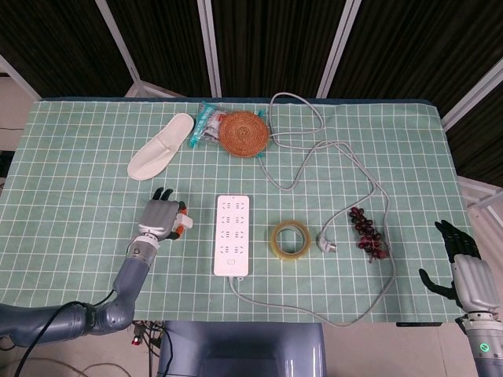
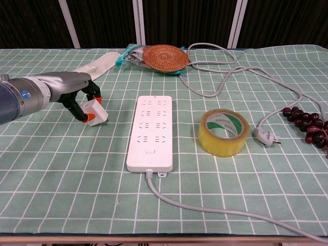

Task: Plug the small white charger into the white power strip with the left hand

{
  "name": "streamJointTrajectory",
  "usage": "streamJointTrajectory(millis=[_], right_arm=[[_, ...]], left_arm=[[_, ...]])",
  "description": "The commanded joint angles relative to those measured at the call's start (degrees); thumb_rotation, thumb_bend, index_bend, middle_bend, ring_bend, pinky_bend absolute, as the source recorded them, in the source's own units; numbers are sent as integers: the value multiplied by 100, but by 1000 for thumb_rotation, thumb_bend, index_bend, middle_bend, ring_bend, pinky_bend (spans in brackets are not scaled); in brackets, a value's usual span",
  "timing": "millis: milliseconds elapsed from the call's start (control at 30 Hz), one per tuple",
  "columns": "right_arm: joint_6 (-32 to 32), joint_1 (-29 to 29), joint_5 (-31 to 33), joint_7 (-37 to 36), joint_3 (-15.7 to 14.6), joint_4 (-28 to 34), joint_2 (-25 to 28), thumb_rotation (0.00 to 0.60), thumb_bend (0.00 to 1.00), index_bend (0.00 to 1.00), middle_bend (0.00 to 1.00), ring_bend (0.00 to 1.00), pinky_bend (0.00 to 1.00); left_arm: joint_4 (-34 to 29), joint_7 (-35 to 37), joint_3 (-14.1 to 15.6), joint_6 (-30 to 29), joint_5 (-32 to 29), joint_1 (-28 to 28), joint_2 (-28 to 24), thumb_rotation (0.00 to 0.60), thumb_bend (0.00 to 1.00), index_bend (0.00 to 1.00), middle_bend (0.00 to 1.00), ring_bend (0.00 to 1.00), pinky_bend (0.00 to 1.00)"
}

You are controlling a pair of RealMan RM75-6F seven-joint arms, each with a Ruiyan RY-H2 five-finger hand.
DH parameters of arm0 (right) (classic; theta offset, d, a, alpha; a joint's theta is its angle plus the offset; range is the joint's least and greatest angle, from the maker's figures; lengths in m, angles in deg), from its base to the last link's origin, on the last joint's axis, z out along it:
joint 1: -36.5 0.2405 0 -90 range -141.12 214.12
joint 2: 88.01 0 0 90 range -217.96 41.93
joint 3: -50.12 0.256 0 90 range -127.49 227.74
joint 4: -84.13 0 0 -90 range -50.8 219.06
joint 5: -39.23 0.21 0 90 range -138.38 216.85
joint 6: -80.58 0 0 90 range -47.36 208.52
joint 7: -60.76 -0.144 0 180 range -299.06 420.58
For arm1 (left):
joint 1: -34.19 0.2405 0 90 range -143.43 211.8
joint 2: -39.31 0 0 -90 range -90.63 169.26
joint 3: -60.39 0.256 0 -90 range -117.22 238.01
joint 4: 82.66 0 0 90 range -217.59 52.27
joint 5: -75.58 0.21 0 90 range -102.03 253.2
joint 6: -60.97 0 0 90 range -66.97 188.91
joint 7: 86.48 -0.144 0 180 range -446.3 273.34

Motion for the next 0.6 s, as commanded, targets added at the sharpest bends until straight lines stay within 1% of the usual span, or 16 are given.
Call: streamJointTrajectory(millis=[33,133,333,500,600], right_arm=[[0,0,2,-2,1,2,0,600,395,0,0,0,0],[5,0,5,-6,0,8,4,600,395,0,0,0,0],[17,1,18,-18,2,14,7,600,394,0,0,0,0],[27,3,23,-32,2,16,14,600,394,0,0,0,0],[52,6,44,-46,1,20,24,600,394,0,0,0,0]], left_arm=[[-9,69,4,-213,178,38,64,600,583,585,581,99,0],[-97,-13,-30,-431,230,34,56,600,615,612,612,114,0],[-370,-395,-145,-755,231,-86,-59,600,682,650,653,134,0],[-673,-864,-372,-855,-74,-336,-187,600,704,675,684,148,0],[-814,-1378,-516,-981,-379,-609,-208,600,705,686,696,158,0]])
